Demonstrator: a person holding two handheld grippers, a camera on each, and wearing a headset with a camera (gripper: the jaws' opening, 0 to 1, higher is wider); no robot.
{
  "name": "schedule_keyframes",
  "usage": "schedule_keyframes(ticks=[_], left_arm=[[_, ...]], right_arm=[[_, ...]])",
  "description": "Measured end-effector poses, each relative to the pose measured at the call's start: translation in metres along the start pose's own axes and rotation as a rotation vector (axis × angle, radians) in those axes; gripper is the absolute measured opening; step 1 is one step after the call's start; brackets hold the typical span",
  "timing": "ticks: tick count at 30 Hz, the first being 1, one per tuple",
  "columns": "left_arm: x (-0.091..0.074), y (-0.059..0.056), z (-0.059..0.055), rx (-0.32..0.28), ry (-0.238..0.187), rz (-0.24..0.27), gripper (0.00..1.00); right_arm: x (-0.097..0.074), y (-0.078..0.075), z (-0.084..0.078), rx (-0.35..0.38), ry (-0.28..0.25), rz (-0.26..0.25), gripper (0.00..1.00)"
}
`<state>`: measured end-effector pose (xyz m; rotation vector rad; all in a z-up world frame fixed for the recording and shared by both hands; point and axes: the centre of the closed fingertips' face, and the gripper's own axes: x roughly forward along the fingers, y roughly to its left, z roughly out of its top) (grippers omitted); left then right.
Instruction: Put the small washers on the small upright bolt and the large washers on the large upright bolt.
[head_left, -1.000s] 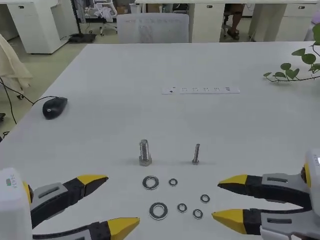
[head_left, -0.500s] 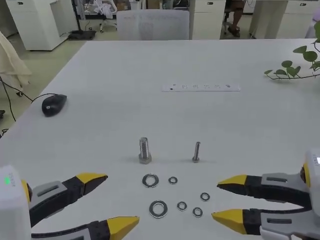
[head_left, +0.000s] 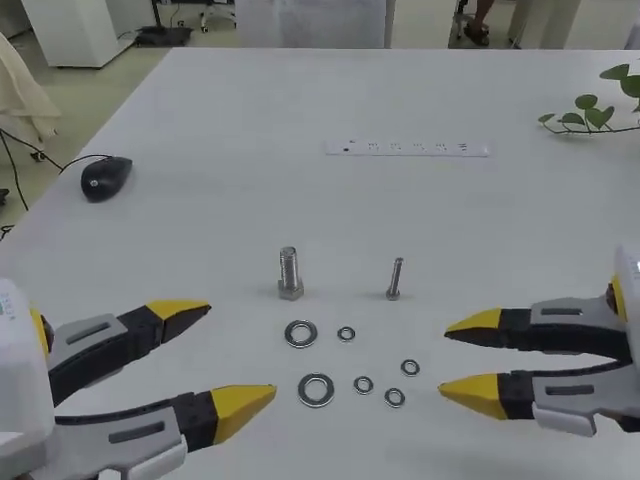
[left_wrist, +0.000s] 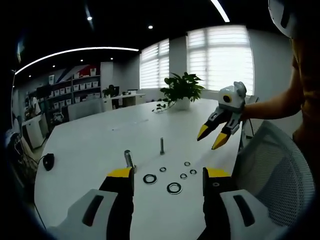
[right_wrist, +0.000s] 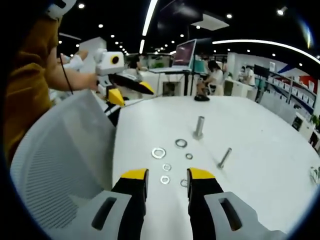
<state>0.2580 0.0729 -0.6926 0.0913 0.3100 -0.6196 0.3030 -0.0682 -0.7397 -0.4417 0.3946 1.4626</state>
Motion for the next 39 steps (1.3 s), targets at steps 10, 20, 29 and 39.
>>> schedule_keyframes(ticks=[10,20,29,39], left_arm=[[0.010,-0.002,0.008,0.013,-0.008,-0.012,0.54],[0.007,0.002,0.007,0.003,-0.020,0.001,0.55],[0.009,0.000,0.007,-0.005,-0.028,0.002,0.55],[0.010,0.003,0.007,-0.019,-0.040,0.010,0.56]], right_arm=[[0.019,-0.013,-0.020,-0.069,0.165,0.096,0.29],[0.039,-0.020,-0.040,-0.144,0.341,0.172,0.28],[0.051,-0.019,-0.053,-0.188,0.451,0.265,0.26],[0.058,-0.024,-0.066,-0.240,0.525,0.294,0.25]])
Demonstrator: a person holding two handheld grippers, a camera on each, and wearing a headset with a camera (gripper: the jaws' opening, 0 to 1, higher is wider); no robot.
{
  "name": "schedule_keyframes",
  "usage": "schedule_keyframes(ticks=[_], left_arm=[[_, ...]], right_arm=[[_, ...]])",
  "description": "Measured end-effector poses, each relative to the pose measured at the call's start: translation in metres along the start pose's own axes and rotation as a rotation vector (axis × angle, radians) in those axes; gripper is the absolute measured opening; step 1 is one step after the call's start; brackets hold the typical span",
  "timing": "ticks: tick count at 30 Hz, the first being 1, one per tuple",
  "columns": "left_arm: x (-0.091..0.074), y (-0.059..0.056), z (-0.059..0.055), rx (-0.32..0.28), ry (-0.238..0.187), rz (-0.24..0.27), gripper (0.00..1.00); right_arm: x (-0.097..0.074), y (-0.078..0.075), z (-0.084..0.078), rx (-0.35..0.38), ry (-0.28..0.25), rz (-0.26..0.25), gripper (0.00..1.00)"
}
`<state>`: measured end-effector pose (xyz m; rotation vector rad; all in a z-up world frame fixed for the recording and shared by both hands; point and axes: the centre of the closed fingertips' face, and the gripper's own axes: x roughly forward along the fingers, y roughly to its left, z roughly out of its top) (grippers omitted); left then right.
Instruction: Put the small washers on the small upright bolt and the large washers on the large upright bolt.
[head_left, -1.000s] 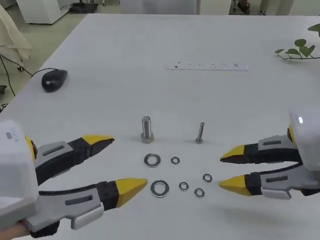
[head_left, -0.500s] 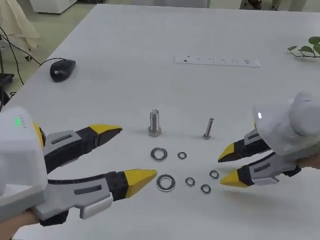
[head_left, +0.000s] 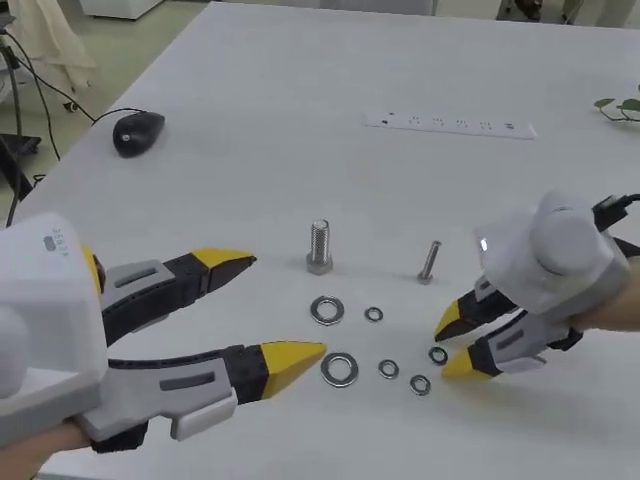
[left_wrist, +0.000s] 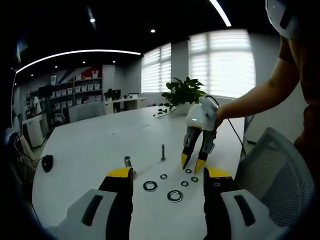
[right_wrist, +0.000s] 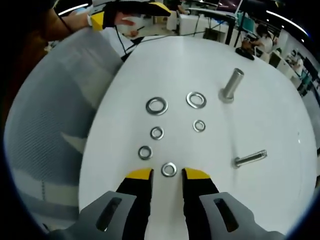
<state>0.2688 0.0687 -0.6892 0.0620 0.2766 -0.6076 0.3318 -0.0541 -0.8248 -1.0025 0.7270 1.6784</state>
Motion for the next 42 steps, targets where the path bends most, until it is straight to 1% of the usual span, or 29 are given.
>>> schedule_keyframes(ticks=[1,2,6,7,12,13,15,21,23,26,29,30,31,34,35,36,42], left_arm=[[0.000,0.000,0.000,-0.001,0.000,0.000,0.56],[0.000,0.000,0.000,-0.001,0.001,0.001,0.56],[0.001,0.000,0.000,-0.003,-0.002,-0.001,0.56],[0.001,0.001,0.000,-0.003,0.000,-0.001,0.56],[0.002,0.002,0.000,-0.006,-0.001,0.000,0.56],[0.003,0.002,0.000,-0.005,-0.001,-0.001,0.56],[0.003,0.002,0.000,-0.004,0.001,-0.003,0.56],[0.004,0.002,0.001,-0.003,-0.003,-0.003,0.55],[0.003,0.002,0.001,-0.003,-0.002,-0.002,0.55],[0.003,0.001,0.000,-0.002,0.001,-0.006,0.55],[0.003,0.000,0.000,0.002,0.003,-0.007,0.55],[0.003,0.000,0.000,0.003,0.002,-0.006,0.55],[0.003,0.000,0.000,0.004,0.003,-0.007,0.55],[0.003,-0.001,0.000,0.007,0.007,-0.009,0.55],[0.003,-0.001,0.000,0.006,0.006,-0.011,0.55],[0.003,-0.001,0.000,0.008,0.007,-0.011,0.55],[0.004,-0.003,-0.002,0.017,0.016,-0.019,0.55]], right_arm=[[-0.001,0.000,0.002,-0.006,-0.009,0.002,0.25],[-0.001,-0.002,0.001,-0.002,0.001,0.003,0.24],[-0.003,-0.002,-0.001,-0.040,0.026,0.010,0.23],[-0.003,-0.002,-0.001,-0.037,0.028,0.010,0.23],[-0.002,-0.002,-0.001,-0.063,0.046,0.013,0.21],[-0.002,-0.003,-0.001,-0.069,0.053,0.010,0.20],[-0.001,-0.003,-0.001,-0.090,0.060,0.005,0.15],[-0.001,-0.005,-0.001,-0.079,0.077,0.008,0.14],[-0.001,-0.005,-0.001,-0.088,0.089,0.002,0.13],[0.000,-0.006,-0.001,-0.086,0.090,-0.006,0.13],[-0.001,-0.007,-0.001,-0.057,0.081,-0.018,0.12],[-0.001,-0.009,-0.001,-0.051,0.081,-0.030,0.12],[-0.001,-0.009,-0.001,-0.046,0.082,-0.027,0.12],[-0.007,-0.015,0.002,-0.020,0.075,-0.039,0.12],[-0.011,-0.019,0.002,-0.015,0.079,-0.056,0.12],[-0.014,-0.022,0.003,-0.007,0.079,-0.057,0.12],[-0.042,-0.044,0.016,0.013,0.062,-0.116,0.12]])
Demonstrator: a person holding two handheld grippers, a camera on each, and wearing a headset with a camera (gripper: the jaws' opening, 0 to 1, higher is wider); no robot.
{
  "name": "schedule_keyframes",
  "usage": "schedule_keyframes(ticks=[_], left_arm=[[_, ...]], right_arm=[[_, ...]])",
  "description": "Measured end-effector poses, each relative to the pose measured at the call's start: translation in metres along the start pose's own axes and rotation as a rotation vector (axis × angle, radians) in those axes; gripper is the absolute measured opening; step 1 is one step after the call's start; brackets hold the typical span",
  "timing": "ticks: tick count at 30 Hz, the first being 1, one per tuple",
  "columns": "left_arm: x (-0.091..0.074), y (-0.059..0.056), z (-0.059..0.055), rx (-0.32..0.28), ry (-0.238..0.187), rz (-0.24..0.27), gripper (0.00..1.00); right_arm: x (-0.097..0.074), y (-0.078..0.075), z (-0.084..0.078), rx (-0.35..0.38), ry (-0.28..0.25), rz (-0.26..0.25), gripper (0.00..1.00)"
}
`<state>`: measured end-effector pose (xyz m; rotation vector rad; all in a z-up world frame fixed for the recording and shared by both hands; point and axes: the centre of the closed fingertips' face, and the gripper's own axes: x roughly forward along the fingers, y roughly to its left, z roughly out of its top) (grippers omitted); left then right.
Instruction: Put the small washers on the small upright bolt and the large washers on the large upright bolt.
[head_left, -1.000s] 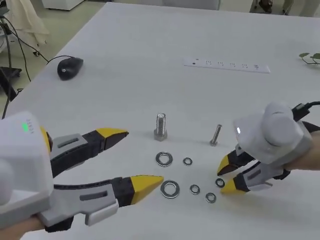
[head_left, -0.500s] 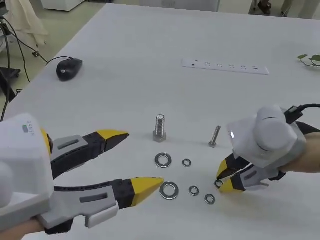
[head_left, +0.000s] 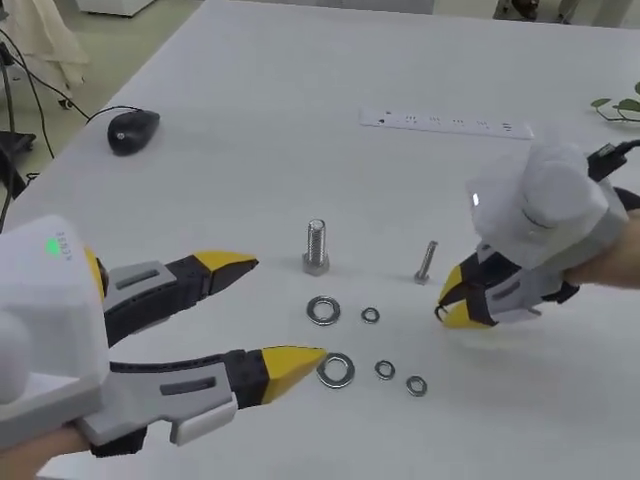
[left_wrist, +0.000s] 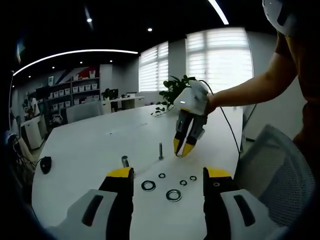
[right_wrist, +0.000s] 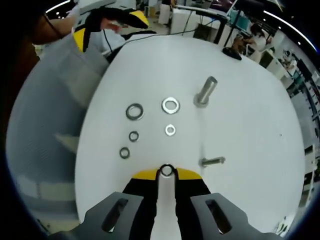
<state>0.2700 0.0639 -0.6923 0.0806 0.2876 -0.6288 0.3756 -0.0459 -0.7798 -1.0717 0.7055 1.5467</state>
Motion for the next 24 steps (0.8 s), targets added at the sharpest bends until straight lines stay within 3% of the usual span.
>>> schedule_keyframes(ticks=[3,9,15,24], left_arm=[[0.000,0.000,0.001,0.002,-0.003,0.001,0.55],[0.000,0.001,0.001,0.000,-0.008,0.002,0.55],[0.000,0.001,0.002,-0.001,-0.012,0.005,0.55],[-0.002,0.002,0.001,-0.007,-0.012,0.011,0.55]], right_arm=[[-0.012,-0.013,0.007,0.008,-0.016,-0.027,0.12],[-0.024,-0.036,0.011,-0.023,0.016,-0.075,0.12],[-0.022,-0.054,0.013,-0.018,0.029,-0.086,0.12],[-0.011,-0.054,0.015,-0.016,0.033,-0.067,0.12]])
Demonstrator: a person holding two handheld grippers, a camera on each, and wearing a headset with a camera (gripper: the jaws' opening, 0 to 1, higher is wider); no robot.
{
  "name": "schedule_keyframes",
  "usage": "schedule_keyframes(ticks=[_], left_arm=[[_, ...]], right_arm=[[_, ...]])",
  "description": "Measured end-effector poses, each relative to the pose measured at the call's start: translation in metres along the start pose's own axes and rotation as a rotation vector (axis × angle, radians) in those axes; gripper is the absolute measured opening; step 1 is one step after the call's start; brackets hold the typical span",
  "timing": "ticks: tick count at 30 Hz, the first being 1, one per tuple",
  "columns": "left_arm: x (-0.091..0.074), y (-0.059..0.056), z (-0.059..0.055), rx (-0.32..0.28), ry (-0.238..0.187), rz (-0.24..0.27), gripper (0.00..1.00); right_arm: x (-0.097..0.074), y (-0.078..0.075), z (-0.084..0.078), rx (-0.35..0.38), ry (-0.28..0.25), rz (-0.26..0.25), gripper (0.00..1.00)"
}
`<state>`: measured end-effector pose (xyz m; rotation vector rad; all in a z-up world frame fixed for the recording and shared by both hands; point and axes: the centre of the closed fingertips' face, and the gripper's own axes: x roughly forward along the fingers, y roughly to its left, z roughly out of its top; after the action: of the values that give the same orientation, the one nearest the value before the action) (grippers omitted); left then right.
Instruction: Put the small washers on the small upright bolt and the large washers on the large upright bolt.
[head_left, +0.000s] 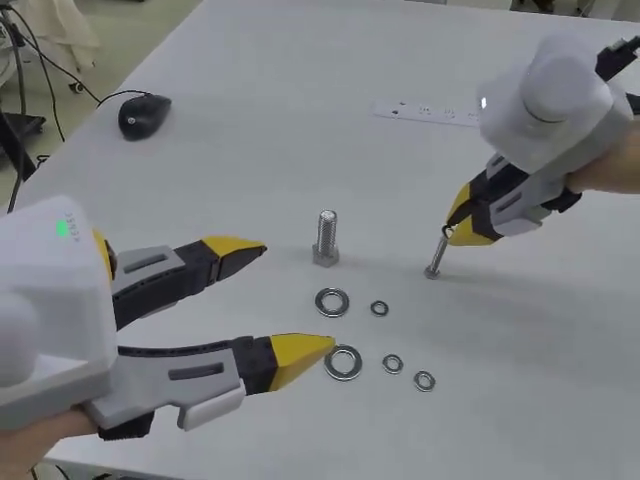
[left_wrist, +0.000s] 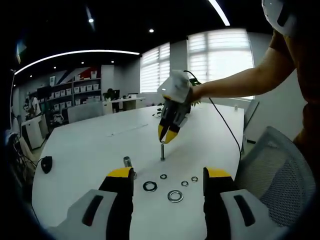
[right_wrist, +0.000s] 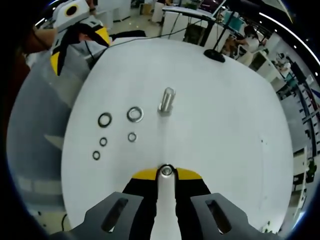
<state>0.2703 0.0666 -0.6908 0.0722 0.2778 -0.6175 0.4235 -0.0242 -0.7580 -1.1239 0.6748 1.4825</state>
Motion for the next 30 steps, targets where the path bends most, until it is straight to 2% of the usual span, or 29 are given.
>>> schedule_keyframes(ticks=[13,19,30], left_arm=[[0.000,0.003,0.000,-0.003,0.000,0.002,0.55],[0.000,0.004,-0.001,-0.005,0.000,0.005,0.55],[-0.001,0.008,-0.001,-0.011,-0.002,0.014,0.55]], right_arm=[[0.013,0.000,-0.008,-0.007,0.034,0.013,0.12],[0.026,0.005,-0.015,-0.019,0.043,0.017,0.12],[0.050,0.006,-0.026,-0.026,0.023,0.022,0.13]])
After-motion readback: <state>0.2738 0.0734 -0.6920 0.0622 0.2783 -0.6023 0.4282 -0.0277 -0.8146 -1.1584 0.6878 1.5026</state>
